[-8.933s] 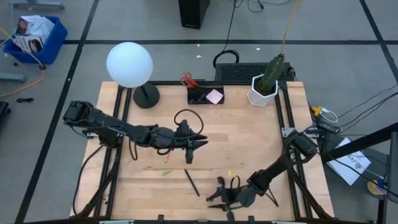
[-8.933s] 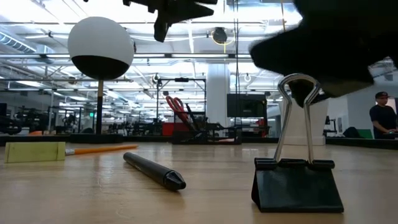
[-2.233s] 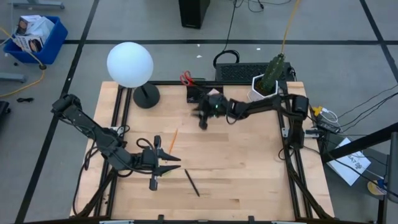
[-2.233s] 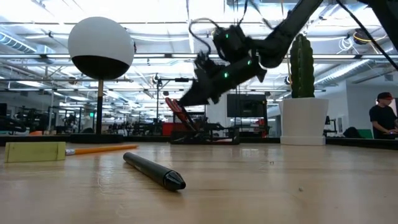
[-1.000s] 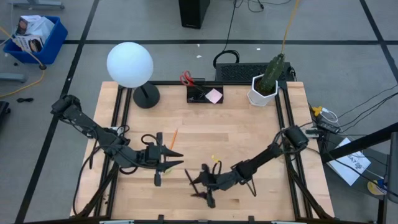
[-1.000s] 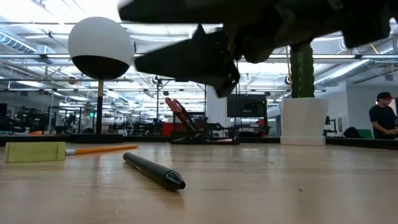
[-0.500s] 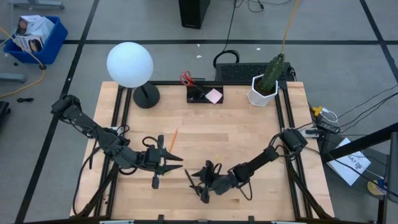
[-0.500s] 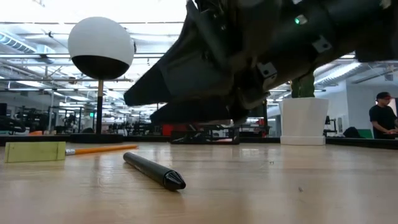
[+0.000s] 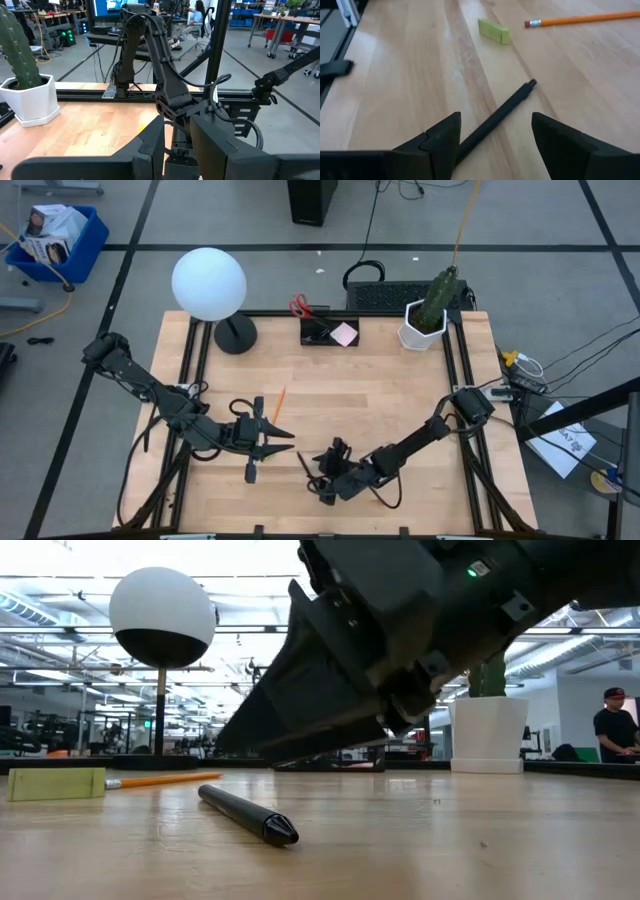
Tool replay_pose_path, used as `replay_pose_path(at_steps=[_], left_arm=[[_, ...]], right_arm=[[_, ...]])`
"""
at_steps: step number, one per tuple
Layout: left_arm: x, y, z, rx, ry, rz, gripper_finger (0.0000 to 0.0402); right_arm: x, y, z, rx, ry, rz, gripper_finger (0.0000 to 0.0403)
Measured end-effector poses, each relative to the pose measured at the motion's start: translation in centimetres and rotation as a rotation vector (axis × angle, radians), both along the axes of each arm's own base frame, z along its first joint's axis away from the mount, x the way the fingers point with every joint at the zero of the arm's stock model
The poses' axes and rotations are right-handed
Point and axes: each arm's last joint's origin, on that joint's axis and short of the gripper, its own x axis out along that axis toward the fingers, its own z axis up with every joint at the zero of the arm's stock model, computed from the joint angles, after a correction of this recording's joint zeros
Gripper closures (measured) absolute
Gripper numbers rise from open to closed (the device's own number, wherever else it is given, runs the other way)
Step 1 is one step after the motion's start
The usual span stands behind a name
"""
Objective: Pick and place office supplies into organizer
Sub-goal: Put the black pen into the desk organizer
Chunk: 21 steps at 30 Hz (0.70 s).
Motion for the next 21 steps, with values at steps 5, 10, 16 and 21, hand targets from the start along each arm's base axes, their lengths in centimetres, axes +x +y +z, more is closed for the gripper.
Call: replay_pose_path(at_steps=[5,10,16,21], left_arm=[[0.0,0.0,0.0,0.000,0.000,0.000,0.0304],[0.0,0.0,0.0,0.000,0.001,0.000,0.0304],[0.0,0.0,0.0,-0.001,0.001,0.000,0.0304],[0.0,0.0,0.0,-0.002,0.003,-0.001,0.0304]], right_arm=[[-0.1,0.3,-1.0,-0.006,0.016,0.008,0.0167],[0.4,0.8,-3.0,-0.007,0.037,0.026,0.0168],[0.8,1.0,-3.9,-0.065,0.060,0.048,0.0168],[0.2,0.6,-4.7,-0.114,0.153,0.058,0.0168]])
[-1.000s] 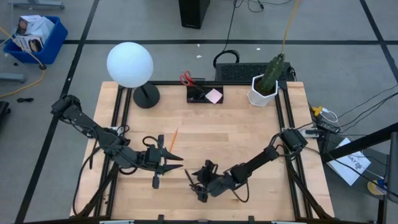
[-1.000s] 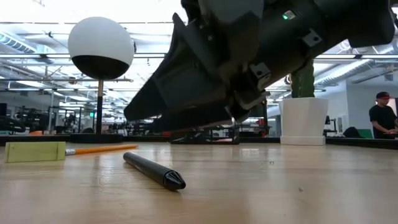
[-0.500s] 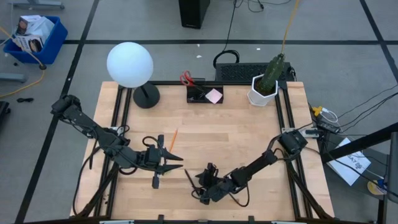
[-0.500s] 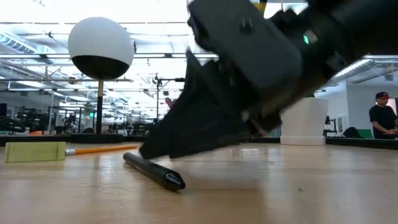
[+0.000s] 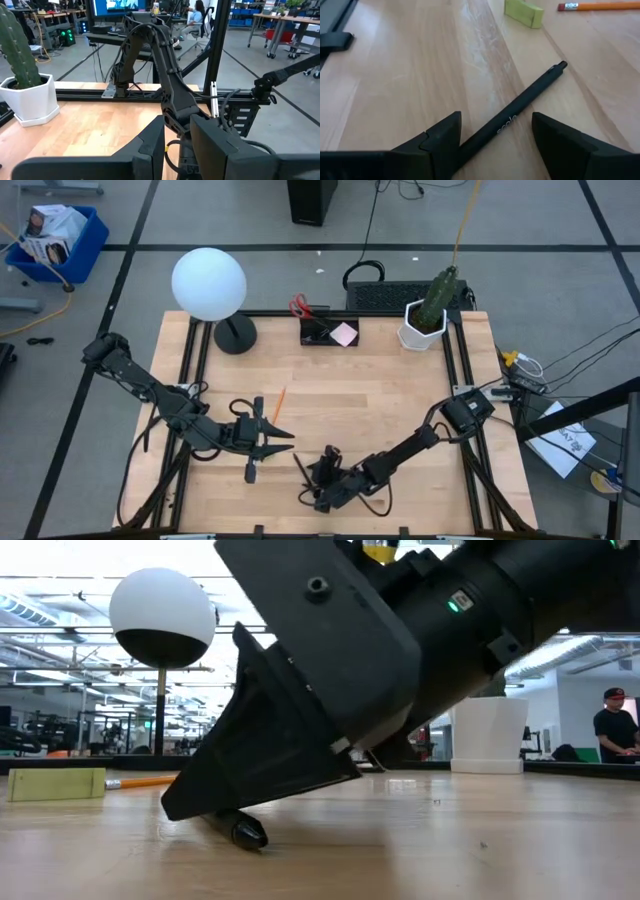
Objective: Pick and place office supplies into organizer
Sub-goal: Put the black pen into the desk organizer
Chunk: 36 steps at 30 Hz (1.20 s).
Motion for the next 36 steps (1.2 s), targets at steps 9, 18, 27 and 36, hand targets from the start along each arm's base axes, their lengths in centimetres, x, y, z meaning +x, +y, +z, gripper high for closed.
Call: replay_pose_path(at_steps=[9,18,27,36], left_arm=[[0.0,0.0,-0.1,-0.012,0.007,0.001,0.0304],[0.0,0.0,0.0,-0.016,0.005,0.002,0.0304],[0.0,0.0,0.0,-0.019,0.006,0.001,0.0304],[0.0,0.0,0.0,-0.023,0.006,0.002,0.0304]], right_arm=[[-1.7,-0.2,-1.0,-0.163,0.186,0.068,0.0168],[-1.8,-0.9,0.7,-0.346,0.249,0.241,0.0168],[-1.0,-3.1,2.6,-0.184,0.274,0.166,0.0191],[-3.2,-4.5,0.1,-0.140,0.330,0.166,0.0243]])
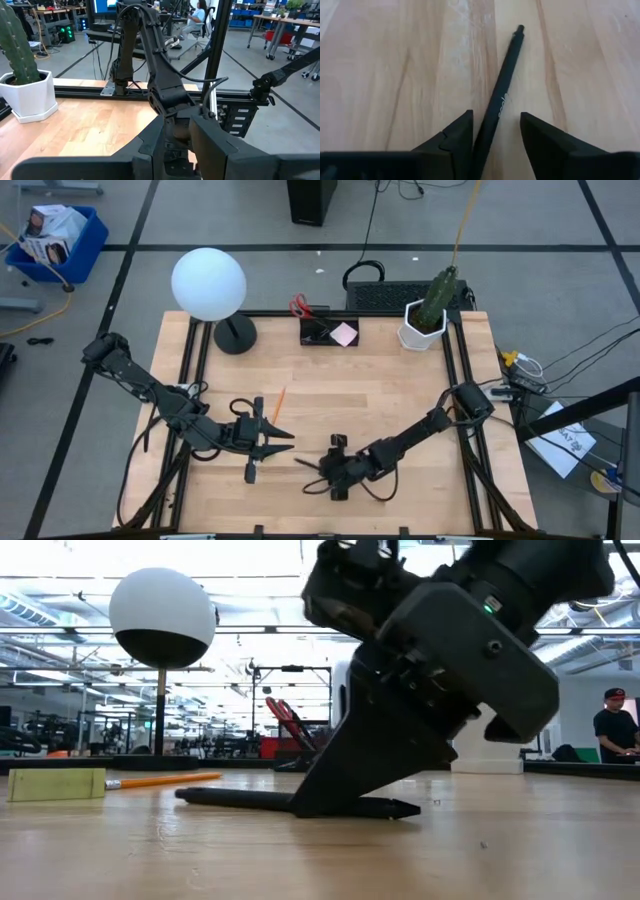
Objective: Pick and place office supplies into organizer
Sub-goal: Put the black pen into the desk organizer
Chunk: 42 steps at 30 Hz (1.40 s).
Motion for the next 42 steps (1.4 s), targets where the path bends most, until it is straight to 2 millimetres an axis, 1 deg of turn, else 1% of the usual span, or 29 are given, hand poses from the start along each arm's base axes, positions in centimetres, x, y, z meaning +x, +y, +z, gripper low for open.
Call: replay_pose_path(at_steps=[5,10,15,19,21,25,30,33,38,42], left_arm=[[0.0,0.0,0.0,0.000,0.000,0.000,0.0304],[0.0,0.0,0.0,-0.001,0.000,0.000,0.0304],[0.0,0.0,0.0,-0.001,0.000,0.000,0.0304],[0.0,0.0,0.0,0.000,0.000,0.000,0.0304],[0.0,0.0,0.0,0.000,0.000,0.000,0.0304],[0.0,0.0,0.0,0.000,0.000,0.000,0.0304],[0.0,0.0,0.0,0.001,0.000,0.001,0.0304],[0.0,0.0,0.0,0.001,0.000,0.001,0.0304],[0.0,0.0,0.0,0.001,0.000,0.001,0.0304],[0.0,0.0,0.0,0.001,0.000,0.001,0.0304]], right_arm=[[-1.1,-0.5,-0.8,0.036,-0.057,-0.010,0.0263],[-2.4,-1.2,-0.9,0.117,-0.190,0.013,0.0264],[-4.6,-1.9,-1.7,0.191,-0.313,0.022,0.0258],[-6.3,-2.3,-2.2,0.223,-0.353,0.014,0.0260],[-6.8,-2.3,-2.4,0.225,-0.363,0.022,0.0262],[-7.1,-2.0,-2.3,0.172,-0.390,0.016,0.0264],[-7.0,-2.2,-2.3,0.099,-0.413,0.027,0.0265],[-6.6,-2.4,-2.4,0.113,-0.461,0.009,0.0267],[-6.0,-2.3,-3.4,0.158,-0.546,0.026,0.0268],[-5.3,-1.9,-3.4,0.152,-0.572,0.037,0.0268]])
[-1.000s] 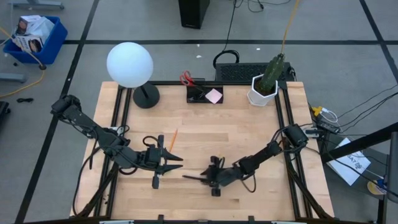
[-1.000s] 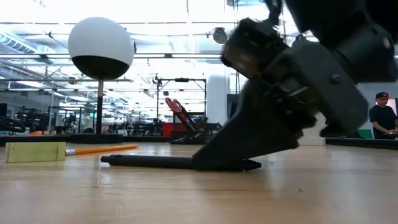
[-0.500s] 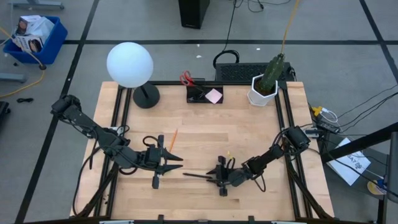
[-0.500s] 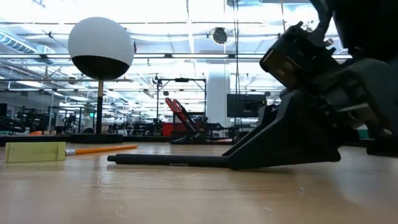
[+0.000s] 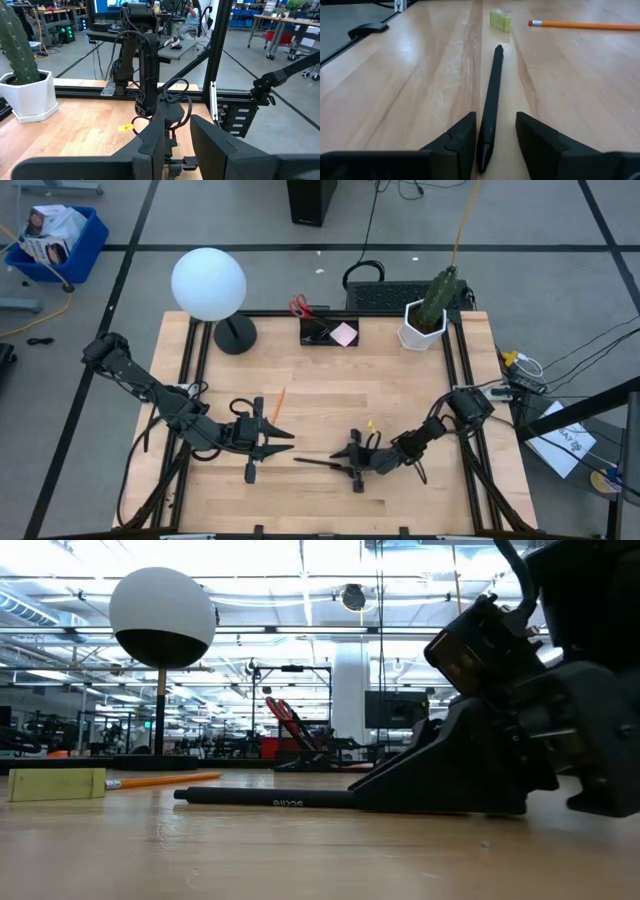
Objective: Pick and place office supplies into organizer
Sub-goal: Put the black pen into the desk organizer
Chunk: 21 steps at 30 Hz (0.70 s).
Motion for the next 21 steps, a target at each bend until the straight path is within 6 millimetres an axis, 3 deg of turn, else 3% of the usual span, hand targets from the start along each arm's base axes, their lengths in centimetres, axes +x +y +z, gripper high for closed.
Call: replay_pose_path(at_steps=[11,21], left_arm=[[0.0,0.0,0.0,0.000,0.000,0.000,0.0304],[0.0,0.0,0.1,-0.019,-0.004,0.002,0.0304]], right_arm=[[2.4,1.2,0.7,-0.031,0.024,-0.056,0.0268],[2.5,1.1,0.6,-0.021,0.041,-0.065,0.0272]])
